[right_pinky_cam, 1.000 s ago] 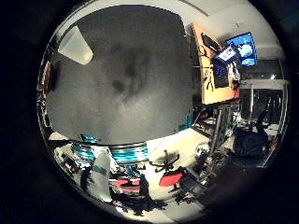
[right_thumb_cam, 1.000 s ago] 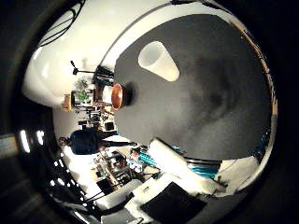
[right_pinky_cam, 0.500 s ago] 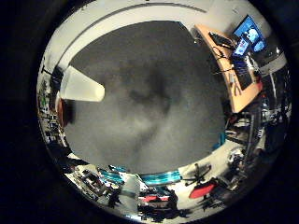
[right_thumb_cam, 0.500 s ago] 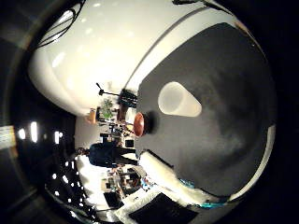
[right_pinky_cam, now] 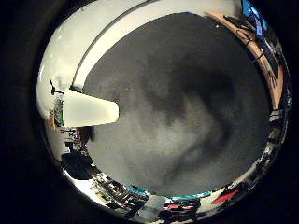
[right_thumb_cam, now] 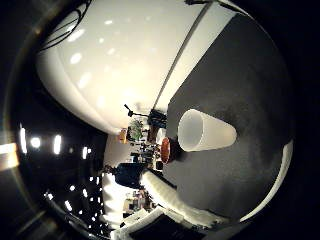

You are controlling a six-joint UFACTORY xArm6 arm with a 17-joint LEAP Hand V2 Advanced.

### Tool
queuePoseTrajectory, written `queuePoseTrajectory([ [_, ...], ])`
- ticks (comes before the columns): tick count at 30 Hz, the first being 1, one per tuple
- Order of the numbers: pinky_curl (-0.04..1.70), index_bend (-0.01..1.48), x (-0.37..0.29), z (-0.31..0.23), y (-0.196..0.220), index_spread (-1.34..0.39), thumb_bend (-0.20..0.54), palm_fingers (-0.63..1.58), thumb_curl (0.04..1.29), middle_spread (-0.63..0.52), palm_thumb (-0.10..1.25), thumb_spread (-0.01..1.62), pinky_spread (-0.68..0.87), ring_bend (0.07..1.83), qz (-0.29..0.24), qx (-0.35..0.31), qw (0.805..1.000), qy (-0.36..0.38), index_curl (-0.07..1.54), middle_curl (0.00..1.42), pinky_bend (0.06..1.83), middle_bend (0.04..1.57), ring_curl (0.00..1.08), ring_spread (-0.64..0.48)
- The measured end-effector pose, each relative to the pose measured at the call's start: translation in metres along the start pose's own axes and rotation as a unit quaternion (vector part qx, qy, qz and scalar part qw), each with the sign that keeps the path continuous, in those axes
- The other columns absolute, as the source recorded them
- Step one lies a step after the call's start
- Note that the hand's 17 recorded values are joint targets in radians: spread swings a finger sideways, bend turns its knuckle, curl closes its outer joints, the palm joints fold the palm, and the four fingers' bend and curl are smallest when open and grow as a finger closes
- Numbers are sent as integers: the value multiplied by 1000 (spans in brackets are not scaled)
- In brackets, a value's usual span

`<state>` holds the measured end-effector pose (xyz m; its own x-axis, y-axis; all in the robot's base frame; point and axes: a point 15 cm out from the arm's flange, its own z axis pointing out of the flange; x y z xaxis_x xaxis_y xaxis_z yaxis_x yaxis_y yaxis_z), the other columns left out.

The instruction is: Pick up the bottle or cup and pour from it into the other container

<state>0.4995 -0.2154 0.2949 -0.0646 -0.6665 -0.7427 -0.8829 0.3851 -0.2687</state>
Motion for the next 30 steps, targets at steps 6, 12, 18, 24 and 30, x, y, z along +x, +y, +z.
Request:
queuePoseTrajectory([
  [6,306,138,10,20,9,-205,-31,-31,287,227,379,958,425,262,3,0,999,-37,228,316,521,193,250,234],
  [12,308,138,19,36,23,-205,-32,-42,290,231,368,925,429,257,-6,-11,998,-59,220,308,525,186,257,230],
  [18,309,139,20,55,37,-205,-30,-42,296,231,381,913,433,249,-14,-25,994,-102,218,299,521,187,259,222],
  [24,310,136,20,72,48,-211,-31,-39,299,231,398,907,430,257,-23,-39,989,-139,212,296,518,189,265,221],
  [30,312,134,17,85,48,-216,-30,-34,299,231,412,902,427,270,-28,-37,987,-156,208,298,525,191,271,207],
])
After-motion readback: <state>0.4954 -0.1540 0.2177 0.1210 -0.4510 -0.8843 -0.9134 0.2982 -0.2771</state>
